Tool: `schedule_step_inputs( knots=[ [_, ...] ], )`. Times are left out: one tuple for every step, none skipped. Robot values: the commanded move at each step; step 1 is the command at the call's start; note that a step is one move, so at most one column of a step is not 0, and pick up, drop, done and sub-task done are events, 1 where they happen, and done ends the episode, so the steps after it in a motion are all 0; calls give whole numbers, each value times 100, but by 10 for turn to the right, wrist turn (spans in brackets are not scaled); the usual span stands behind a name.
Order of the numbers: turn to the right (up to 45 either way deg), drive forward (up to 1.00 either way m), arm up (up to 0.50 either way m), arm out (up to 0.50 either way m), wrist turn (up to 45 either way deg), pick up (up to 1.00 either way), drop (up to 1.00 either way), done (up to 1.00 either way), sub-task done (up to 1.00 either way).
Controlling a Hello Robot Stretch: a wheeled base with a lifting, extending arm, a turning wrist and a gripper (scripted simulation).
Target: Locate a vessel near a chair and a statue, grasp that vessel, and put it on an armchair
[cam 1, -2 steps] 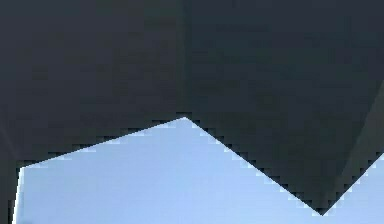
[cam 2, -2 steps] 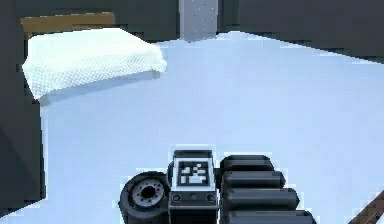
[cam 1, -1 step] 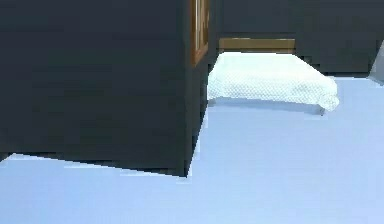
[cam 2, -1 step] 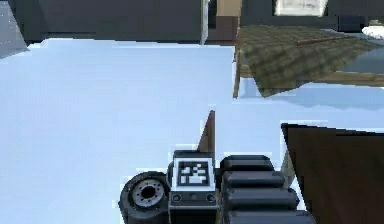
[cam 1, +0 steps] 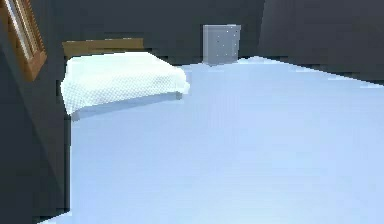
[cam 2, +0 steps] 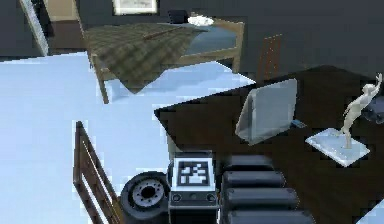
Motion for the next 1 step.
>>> schedule_step_inputs(
  knots=[
    [0,45,0,0,0,0,0,0,0]
  ],
)
